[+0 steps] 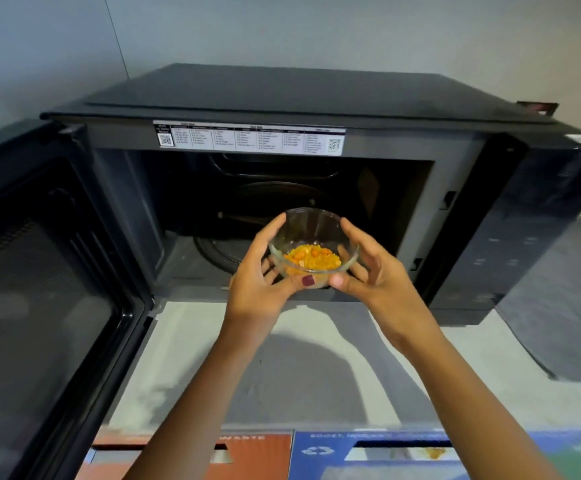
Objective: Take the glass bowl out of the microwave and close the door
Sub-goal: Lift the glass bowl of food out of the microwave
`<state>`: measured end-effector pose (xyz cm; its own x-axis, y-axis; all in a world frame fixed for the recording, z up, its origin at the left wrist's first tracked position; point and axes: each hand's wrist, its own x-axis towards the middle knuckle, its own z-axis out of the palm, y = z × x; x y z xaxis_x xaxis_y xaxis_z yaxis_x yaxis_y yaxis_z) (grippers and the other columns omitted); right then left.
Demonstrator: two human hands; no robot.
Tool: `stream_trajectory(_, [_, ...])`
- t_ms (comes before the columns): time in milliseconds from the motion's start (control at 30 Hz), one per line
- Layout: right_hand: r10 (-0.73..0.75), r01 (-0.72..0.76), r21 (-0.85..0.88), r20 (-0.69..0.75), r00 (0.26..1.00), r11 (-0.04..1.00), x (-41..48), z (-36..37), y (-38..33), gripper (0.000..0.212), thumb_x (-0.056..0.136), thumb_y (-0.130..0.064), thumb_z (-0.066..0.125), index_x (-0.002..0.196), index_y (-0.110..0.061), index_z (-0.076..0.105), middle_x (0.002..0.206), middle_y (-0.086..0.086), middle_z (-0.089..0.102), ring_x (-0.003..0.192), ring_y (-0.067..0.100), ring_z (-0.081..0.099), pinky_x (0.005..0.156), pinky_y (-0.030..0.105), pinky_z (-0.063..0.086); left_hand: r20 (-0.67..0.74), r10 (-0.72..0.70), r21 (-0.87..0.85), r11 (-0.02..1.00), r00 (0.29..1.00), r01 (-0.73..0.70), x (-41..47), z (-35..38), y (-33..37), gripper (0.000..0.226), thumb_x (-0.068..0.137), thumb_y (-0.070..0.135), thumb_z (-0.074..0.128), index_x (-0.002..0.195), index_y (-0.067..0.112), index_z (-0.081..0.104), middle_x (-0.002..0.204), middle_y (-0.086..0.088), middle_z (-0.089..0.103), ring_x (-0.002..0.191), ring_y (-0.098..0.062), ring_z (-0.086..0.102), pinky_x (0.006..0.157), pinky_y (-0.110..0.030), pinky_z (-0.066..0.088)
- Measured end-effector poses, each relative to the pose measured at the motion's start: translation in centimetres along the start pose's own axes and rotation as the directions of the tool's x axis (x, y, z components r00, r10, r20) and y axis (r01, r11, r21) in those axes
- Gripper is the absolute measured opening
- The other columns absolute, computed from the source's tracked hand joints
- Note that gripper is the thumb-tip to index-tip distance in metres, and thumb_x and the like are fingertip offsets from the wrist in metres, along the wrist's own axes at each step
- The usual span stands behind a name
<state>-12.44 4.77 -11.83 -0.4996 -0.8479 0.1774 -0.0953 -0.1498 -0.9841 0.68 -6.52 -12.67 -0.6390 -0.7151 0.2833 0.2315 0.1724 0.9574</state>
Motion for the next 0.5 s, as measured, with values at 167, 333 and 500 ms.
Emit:
stream_trajectory(167, [0.006, -0.008, -0.023, -0.069, 0.998, 1.000, -4.2, -1.3, -1.2, 0.077, 0.078, 0.005, 0.068, 0.141, -0.027, 0.041, 0.126, -0.023, 0.057, 0.119, -0.001, 0.057, 0.086, 0.017, 0.053, 0.058, -0.025, -0.011, 1.000, 0.998, 0.026, -2.8, 2.1, 1.0, 0.085, 0.063, 0.009, 0.082, 0.138, 0.026, 0.045, 0.137, 0.002, 0.055, 0.122, -0.012, 0.055, 0.096, -0.027, 0.049])
stream_trajectory(333, [0.010, -0.024, -0.107, -0.128, 0.992, 0.994, -7.5, -3.0, -1.8, 0.074, 0.079, -0.004, 0.071, 0.139, -0.035, 0.042, 0.128, -0.026, 0.056, 0.120, -0.001, 0.056, 0.088, 0.016, 0.052, 0.090, -0.049, 0.013, 0.999, 0.995, 0.048, -5.0, 4.5, 2.0, 0.082, 0.066, 0.009, 0.082, 0.137, 0.030, 0.045, 0.130, 0.015, 0.058, 0.117, -0.003, 0.057, 0.090, -0.020, 0.051])
stream_trajectory(500, [0.028, -0.052, -0.144, -0.169, 0.985, 0.988, -10.1, -4.8, -2.5, 0.075, 0.079, -0.004, 0.071, 0.141, -0.034, 0.040, 0.143, -0.011, 0.049, 0.128, 0.006, 0.050, 0.093, 0.014, 0.049, 0.111, -0.092, 0.052, 0.995, 0.990, 0.087, -6.6, 6.9, 2.0, 0.083, 0.067, 0.017, 0.084, 0.137, 0.037, 0.044, 0.136, 0.017, 0.053, 0.122, -0.006, 0.054, 0.093, -0.024, 0.051])
